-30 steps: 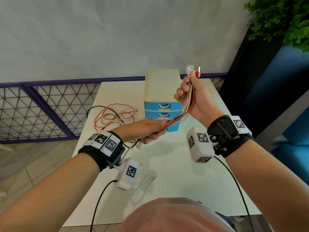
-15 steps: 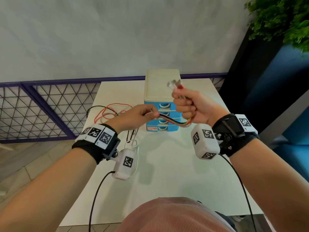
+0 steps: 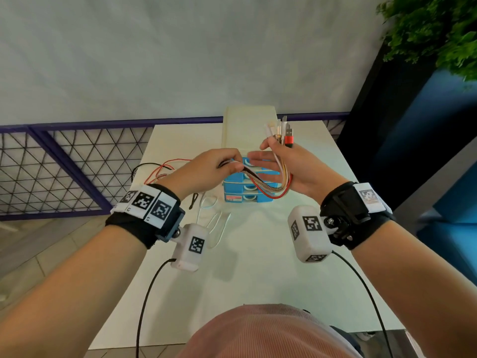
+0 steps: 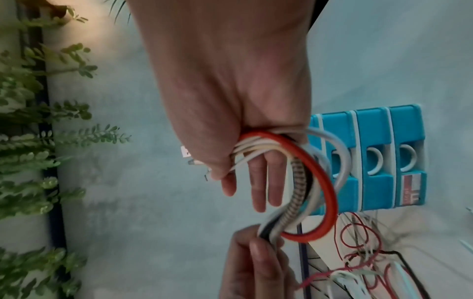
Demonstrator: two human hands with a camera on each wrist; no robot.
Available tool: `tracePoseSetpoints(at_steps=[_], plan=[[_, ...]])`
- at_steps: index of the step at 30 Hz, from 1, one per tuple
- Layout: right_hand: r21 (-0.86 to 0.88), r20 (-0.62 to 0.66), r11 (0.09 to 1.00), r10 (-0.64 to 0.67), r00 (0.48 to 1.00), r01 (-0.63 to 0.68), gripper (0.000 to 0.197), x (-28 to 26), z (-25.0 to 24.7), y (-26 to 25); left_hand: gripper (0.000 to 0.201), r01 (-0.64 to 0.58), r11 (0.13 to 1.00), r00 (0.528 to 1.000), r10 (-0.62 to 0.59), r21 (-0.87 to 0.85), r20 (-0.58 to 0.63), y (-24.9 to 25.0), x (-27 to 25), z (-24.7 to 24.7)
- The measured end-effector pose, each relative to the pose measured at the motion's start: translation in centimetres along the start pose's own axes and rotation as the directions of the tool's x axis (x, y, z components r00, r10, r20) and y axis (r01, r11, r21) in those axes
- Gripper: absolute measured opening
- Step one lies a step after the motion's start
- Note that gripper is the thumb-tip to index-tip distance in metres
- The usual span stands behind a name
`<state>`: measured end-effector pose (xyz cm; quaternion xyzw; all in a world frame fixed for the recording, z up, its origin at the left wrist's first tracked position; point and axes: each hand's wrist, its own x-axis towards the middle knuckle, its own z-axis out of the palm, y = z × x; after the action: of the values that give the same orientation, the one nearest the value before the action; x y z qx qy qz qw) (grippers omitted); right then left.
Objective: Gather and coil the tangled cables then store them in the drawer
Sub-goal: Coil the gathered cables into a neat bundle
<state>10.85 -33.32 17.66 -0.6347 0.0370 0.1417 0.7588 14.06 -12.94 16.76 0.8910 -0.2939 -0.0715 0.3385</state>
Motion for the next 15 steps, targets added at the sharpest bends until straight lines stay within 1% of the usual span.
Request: tracePoseSetpoints(at_steps=[3, 6, 8, 10, 13, 15], plan=[[-0.103, 0.030, 0.994, 0.028, 0.999, -0.025, 0.029, 0.2, 0.6, 0.6, 0.014, -0.025, 0.984, 0.999, 0.031, 0.178, -0.034, 0.3, 0.4, 0.1], [-0.097, 0.077, 0.993, 0.074, 0.994, -0.066, 0.038, 0.3, 1.0, 1.0, 0.014, -0.035, 0.959, 0.997, 0.051, 0.282, -0.051, 0.8, 0.6, 0.3], [-0.080, 0.120, 0.992, 0.106, 0.987, -0.097, 0.040, 0.2, 1.2, 1.1, 0.012, -0.012, 0.954, 0.997, 0.036, 0.300, -0.073, 1.1, 0.7, 0.5], [-0.085, 0.134, 0.989, 0.129, 0.983, -0.118, 0.038, 0.0, 1.3, 1.4, 0.012, 0.008, 0.955, 0.995, 0.023, 0.296, -0.099, 1.4, 0.7, 0.8], [-0.083, 0.151, 0.990, 0.126, 0.980, -0.115, 0.041, -0.1, 1.2, 1.9, 0.013, 0.018, 0.963, 0.993, 0.015, 0.268, -0.121, 1.8, 0.6, 1.1], [-0.057, 0.195, 0.992, 0.118, 0.974, -0.109, 0.035, -0.5, 1.2, 2.0, 0.007, 0.022, 0.967, 0.992, 0.011, 0.255, -0.127, 1.9, 0.5, 1.1]])
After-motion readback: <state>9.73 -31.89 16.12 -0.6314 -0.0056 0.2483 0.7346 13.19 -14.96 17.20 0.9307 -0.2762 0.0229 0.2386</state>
